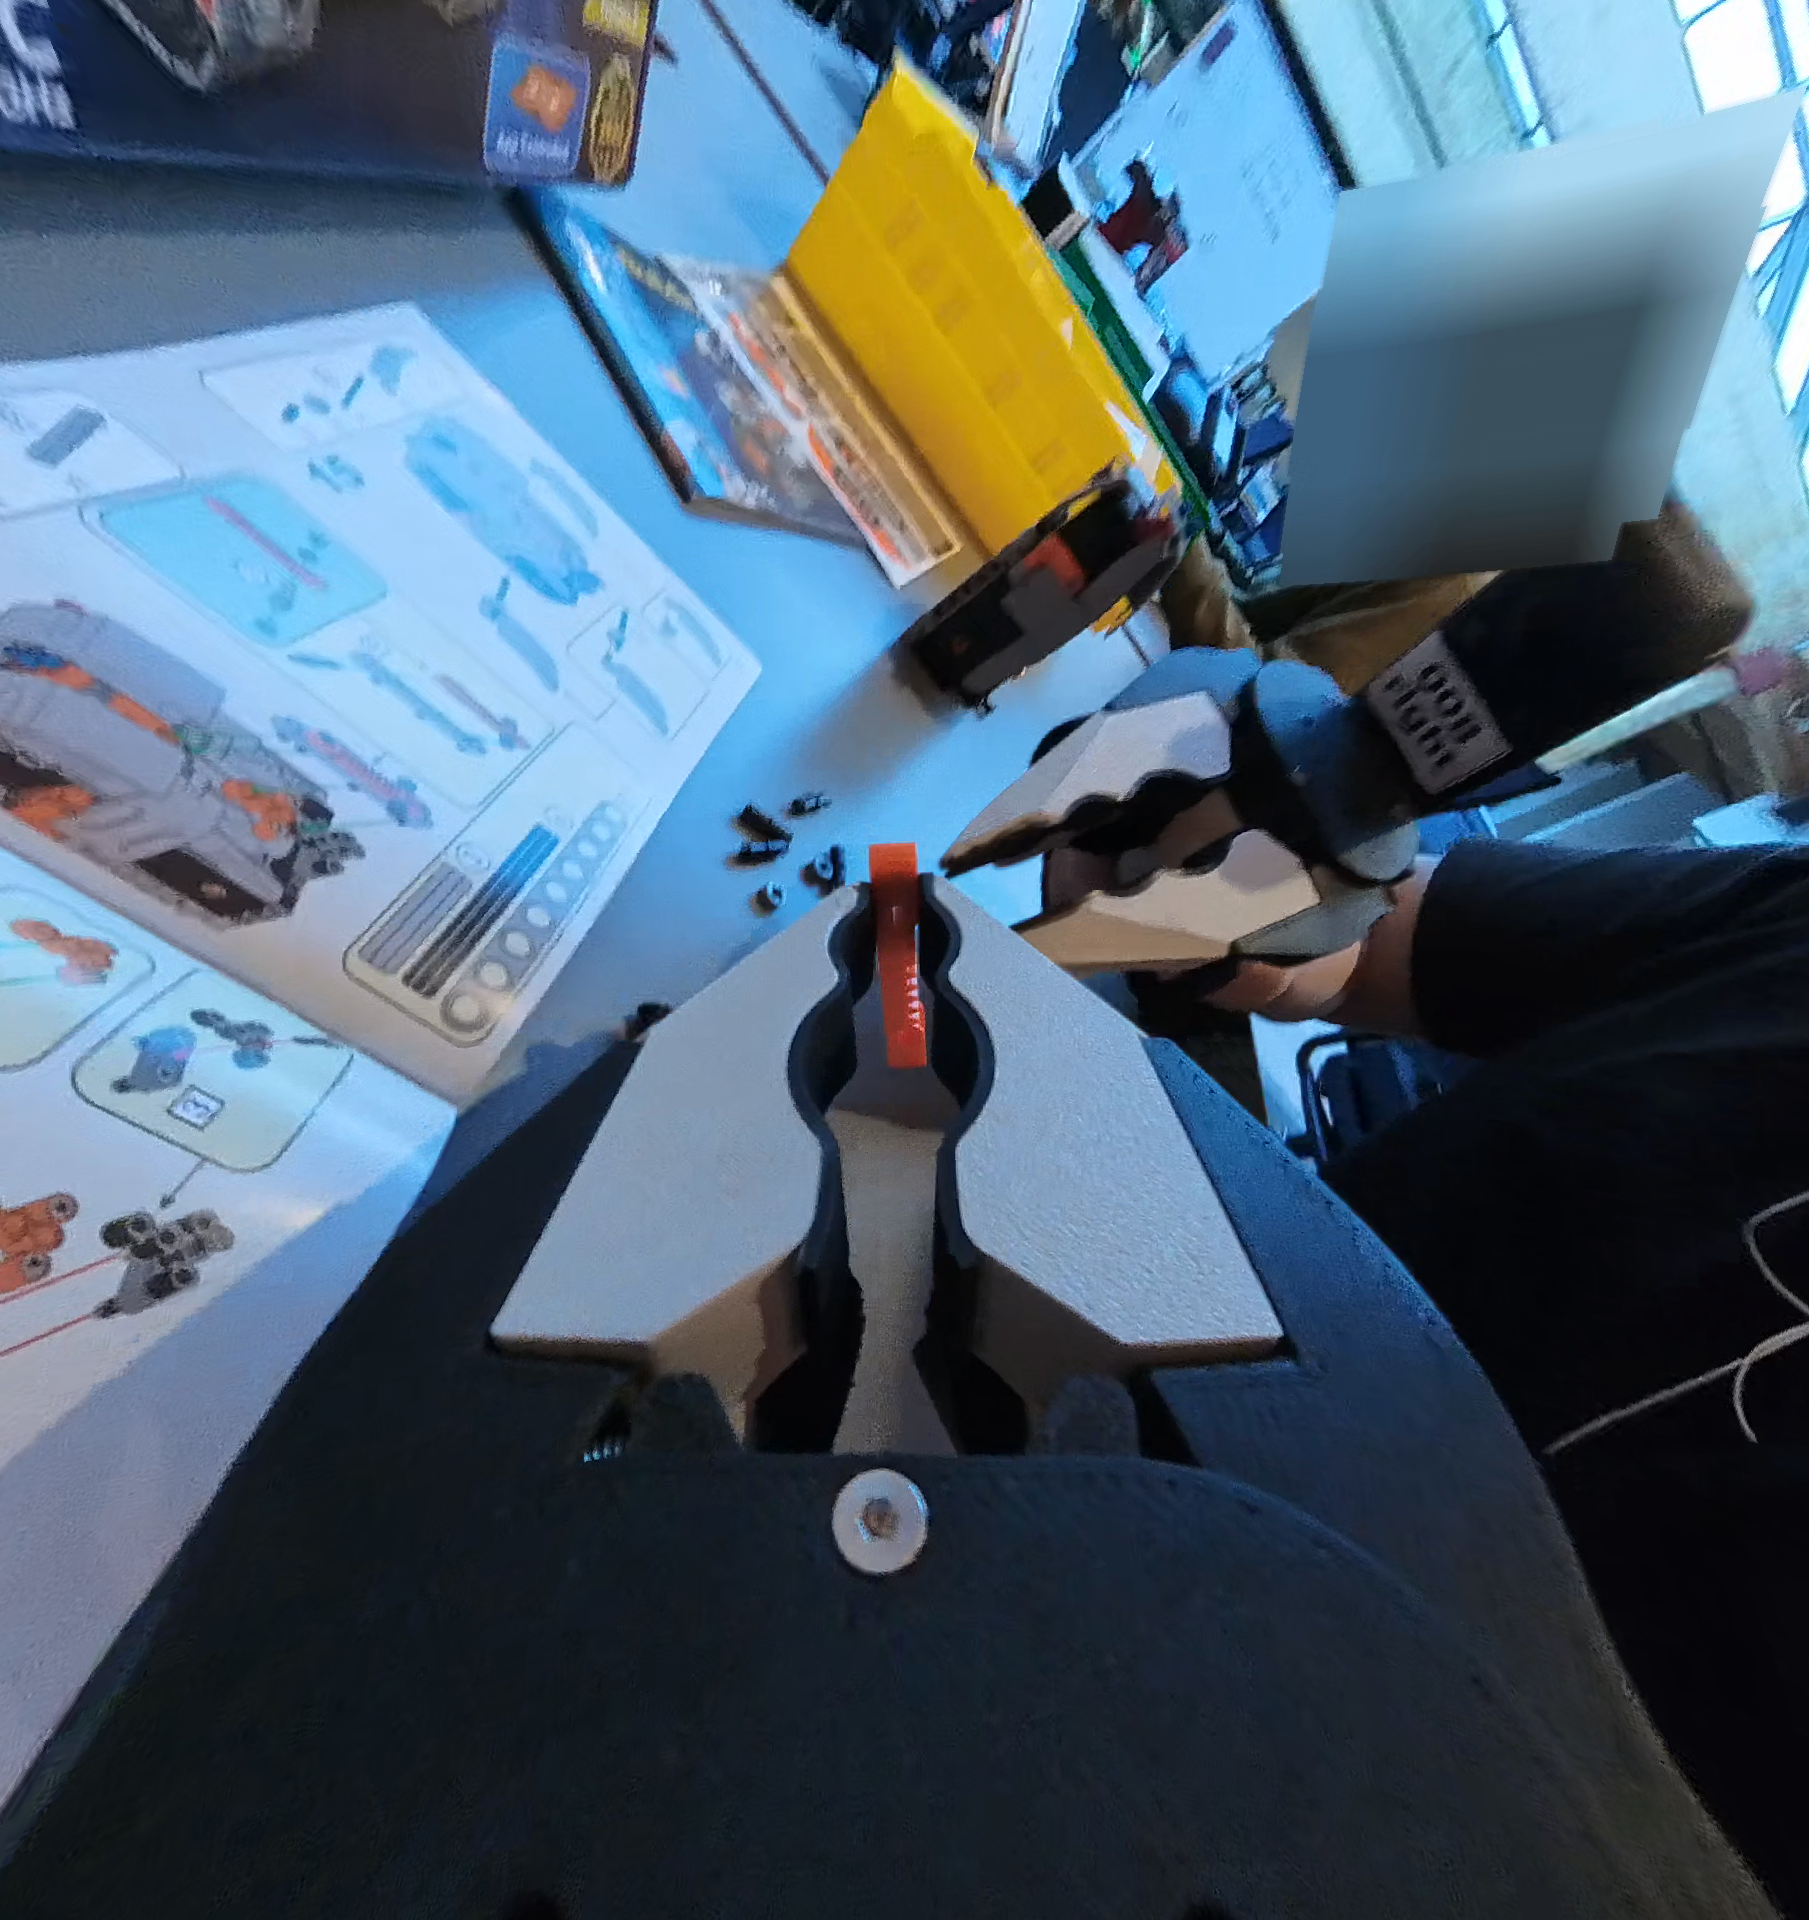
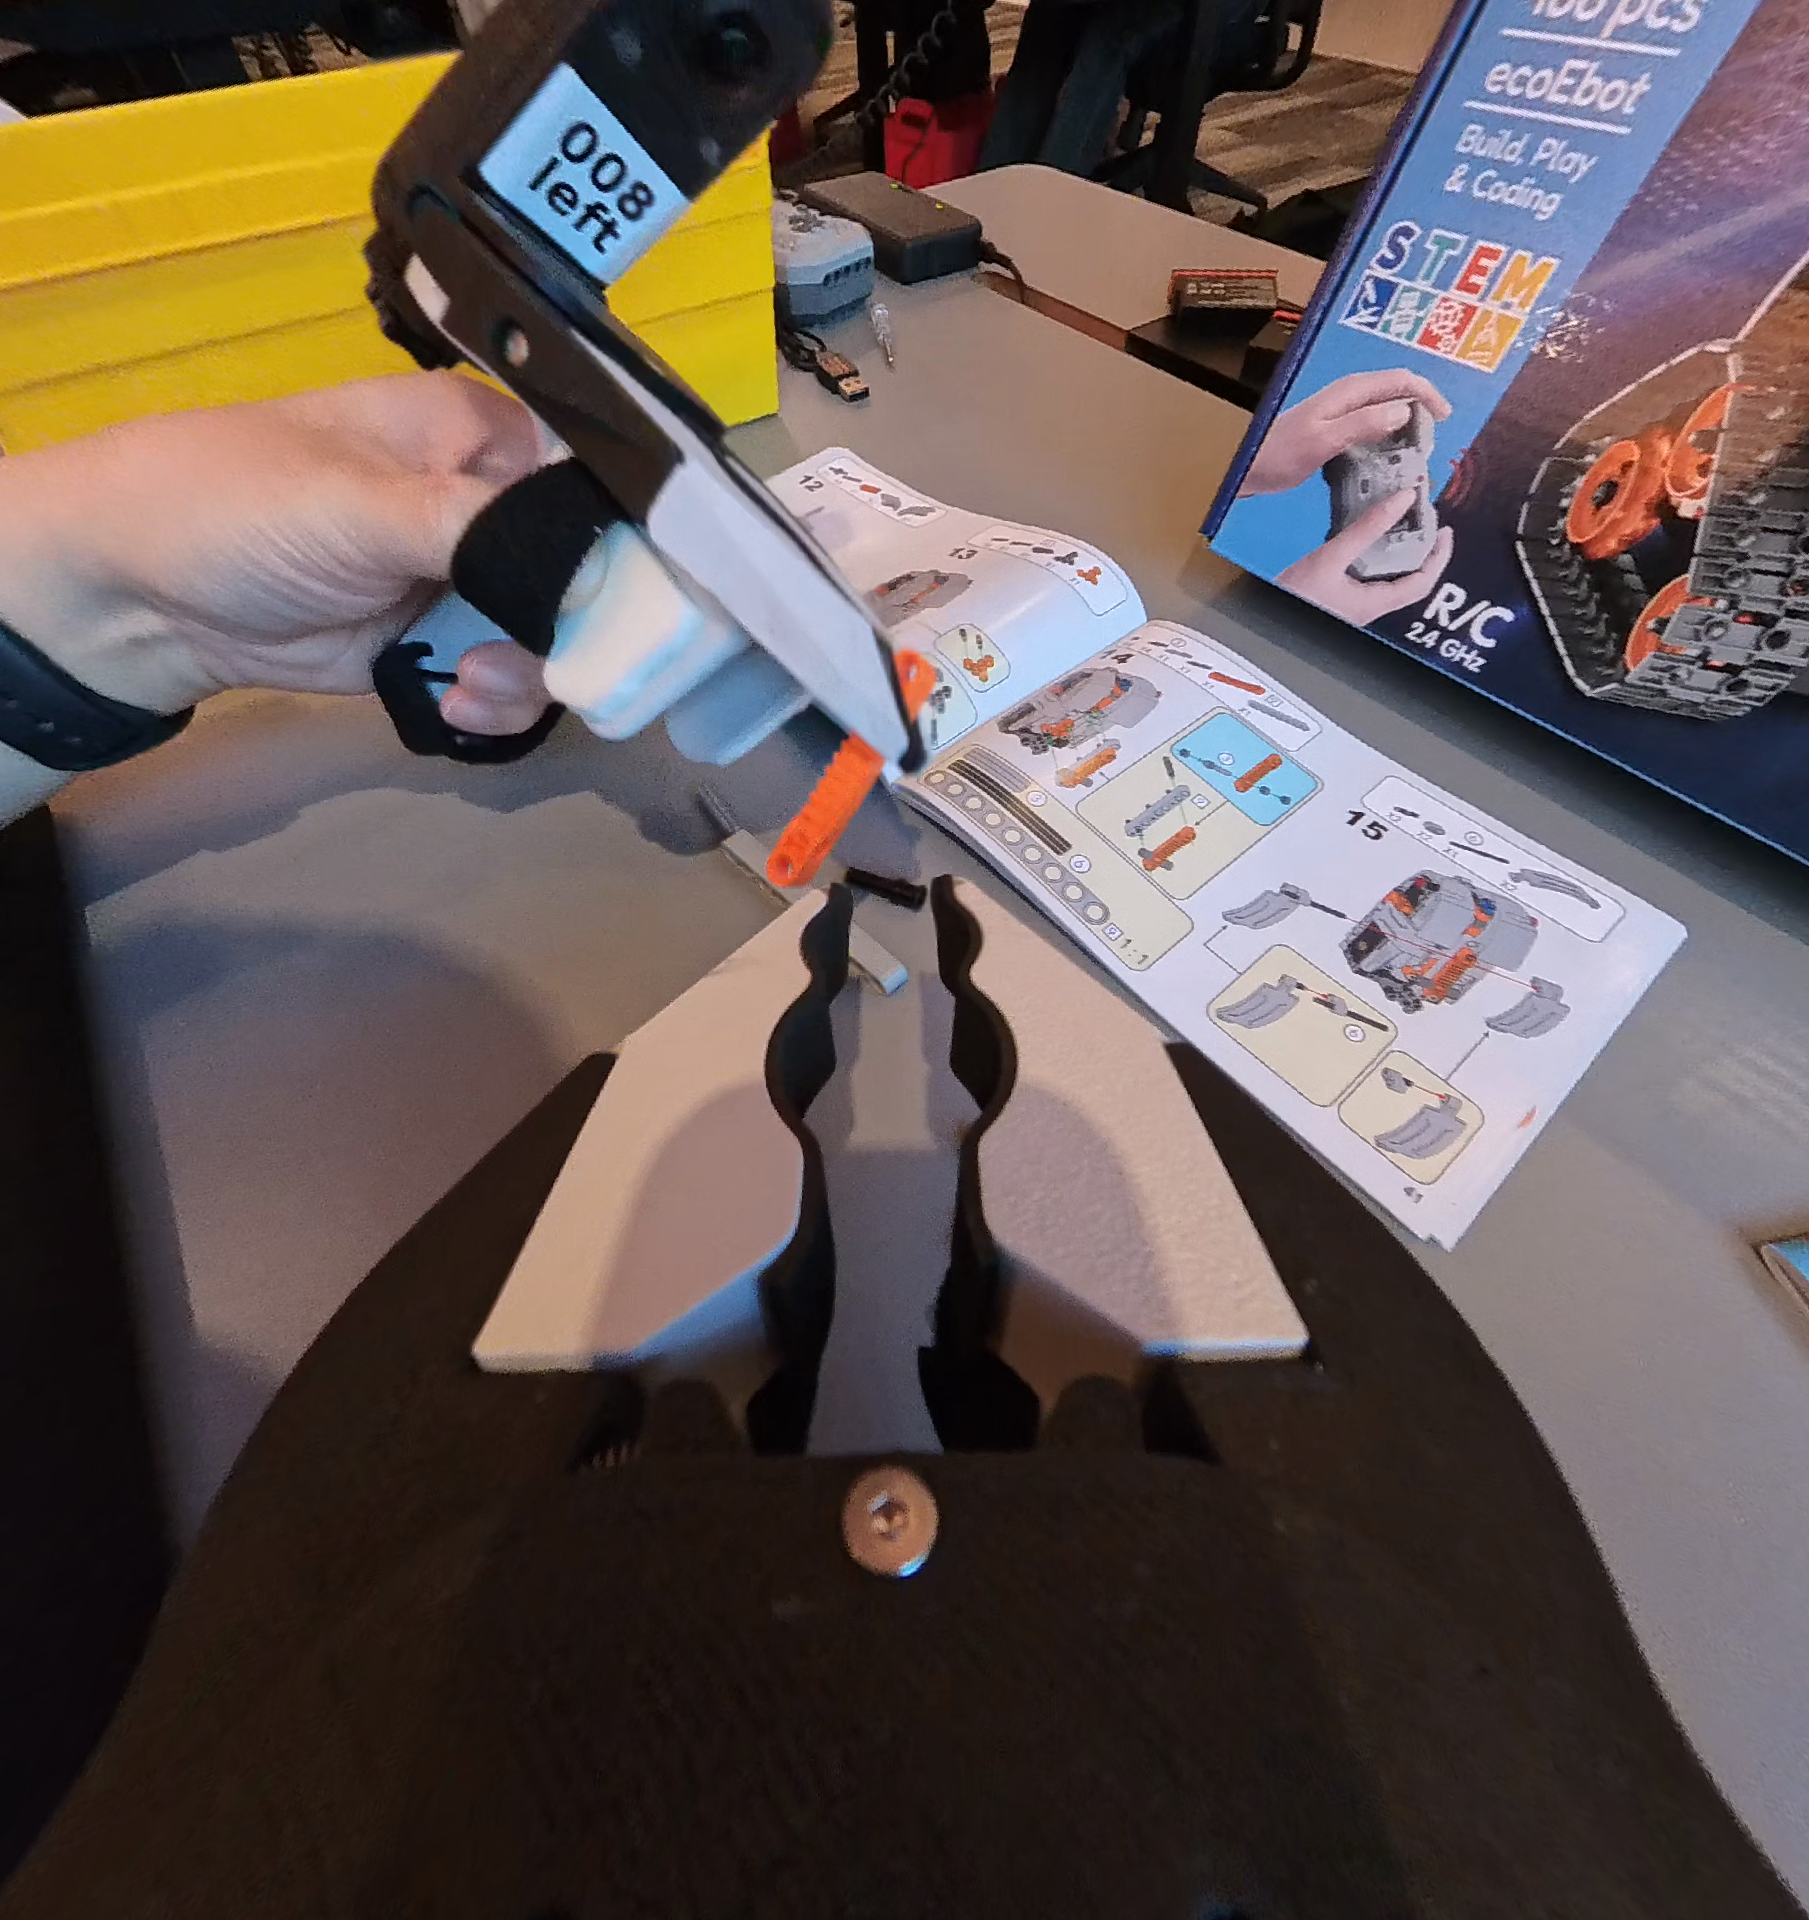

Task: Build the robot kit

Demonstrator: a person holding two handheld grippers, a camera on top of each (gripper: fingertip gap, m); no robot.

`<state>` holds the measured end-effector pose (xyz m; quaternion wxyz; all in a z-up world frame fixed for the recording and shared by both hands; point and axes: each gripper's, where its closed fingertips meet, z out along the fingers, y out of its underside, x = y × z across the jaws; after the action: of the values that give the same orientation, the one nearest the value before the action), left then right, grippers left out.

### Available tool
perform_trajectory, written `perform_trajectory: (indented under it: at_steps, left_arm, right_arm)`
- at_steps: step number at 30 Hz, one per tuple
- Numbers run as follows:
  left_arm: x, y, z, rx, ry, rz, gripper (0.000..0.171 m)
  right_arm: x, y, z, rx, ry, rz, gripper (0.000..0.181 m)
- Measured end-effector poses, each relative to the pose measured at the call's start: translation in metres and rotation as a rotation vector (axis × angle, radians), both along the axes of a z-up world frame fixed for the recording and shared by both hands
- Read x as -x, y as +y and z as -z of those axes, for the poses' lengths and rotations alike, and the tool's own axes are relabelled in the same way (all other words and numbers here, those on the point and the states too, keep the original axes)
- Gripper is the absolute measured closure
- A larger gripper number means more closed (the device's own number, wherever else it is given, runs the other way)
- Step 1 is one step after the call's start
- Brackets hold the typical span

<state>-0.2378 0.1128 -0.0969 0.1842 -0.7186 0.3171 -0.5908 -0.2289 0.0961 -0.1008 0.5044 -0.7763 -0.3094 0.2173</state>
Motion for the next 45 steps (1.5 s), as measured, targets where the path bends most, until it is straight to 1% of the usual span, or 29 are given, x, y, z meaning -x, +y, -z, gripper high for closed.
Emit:
perform_trajectory:
  at_steps: [3,5,9,12,15,18,20,23,27,29,30,34,37,41,45]
  left_arm:
    - [0.001,-0.006,0.009,0.012,0.029,0.026,0.168]
    - [0.001,-0.008,0.013,0.026,0.040,0.029,0.168]
    - [-0.001,-0.010,0.013,0.103,0.016,0.042,0.168]
    - [-0.001,-0.005,0.019,0.131,0.044,-0.007,0.168]
    - [-0.004,0.003,0.021,0.158,0.056,-0.089,0.168]
    - [-0.011,0.004,0.018,0.182,0.050,-0.147,0.168]
    - [-0.013,0.004,0.015,0.169,0.059,-0.174,0.168]
    - [-0.013,0.005,0.011,0.123,0.069,-0.200,0.168]
    - [-0.010,0.005,0.006,0.136,0.030,-0.188,0.168]
    - [-0.011,0.002,-0.003,0.124,-0.026,-0.155,0.166]
    - [-0.011,-0.001,-0.011,0.124,-0.067,-0.127,0.165]
    - [-0.010,-0.015,-0.048,0.112,-0.253,-0.032,0.164]
    - [-0.008,-0.023,-0.069,0.092,-0.347,0.018,0.165]
    - [-0.006,-0.034,-0.082,0.111,-0.427,0.102,0.166]
    - [-0.003,-0.037,-0.094,0.150,-0.512,0.128,0.166]
  right_arm:
    - [0.002,-0.001,0.004,0.007,-0.030,-0.017,0.167]
    - [0.005,-0.004,0.009,0.049,-0.030,-0.043,0.167]
    - [0.012,-0.009,0.013,0.092,-0.013,-0.095,0.167]
    - [0.016,-0.011,0.019,0.108,-0.027,-0.113,0.162]
    - [0.020,-0.011,0.023,0.149,-0.012,-0.112,0.153]
    - [0.019,-0.008,0.028,0.189,-0.001,-0.083,0.151]
    - [0.015,-0.004,0.029,0.197,0.011,-0.055,0.156]
    - [0.012,-0.004,0.025,0.219,0.051,-0.065,0.173]
    - [0.012,-0.003,0.022,0.241,0.087,-0.086,0.174]
    - [0.014,-0.006,0.014,0.263,0.151,-0.123,0.174]
    - [0.018,-0.010,0.007,0.282,0.209,-0.163,0.174]
    - [0.027,-0.027,-0.031,0.347,0.486,-0.330,0.175]
    - [0.026,-0.033,-0.051,0.387,0.629,-0.411,0.175]
    - [0.029,-0.045,-0.065,0.469,0.749,-0.535,0.175]
    - [0.027,-0.048,-0.075,0.586,0.915,-0.607,0.175]
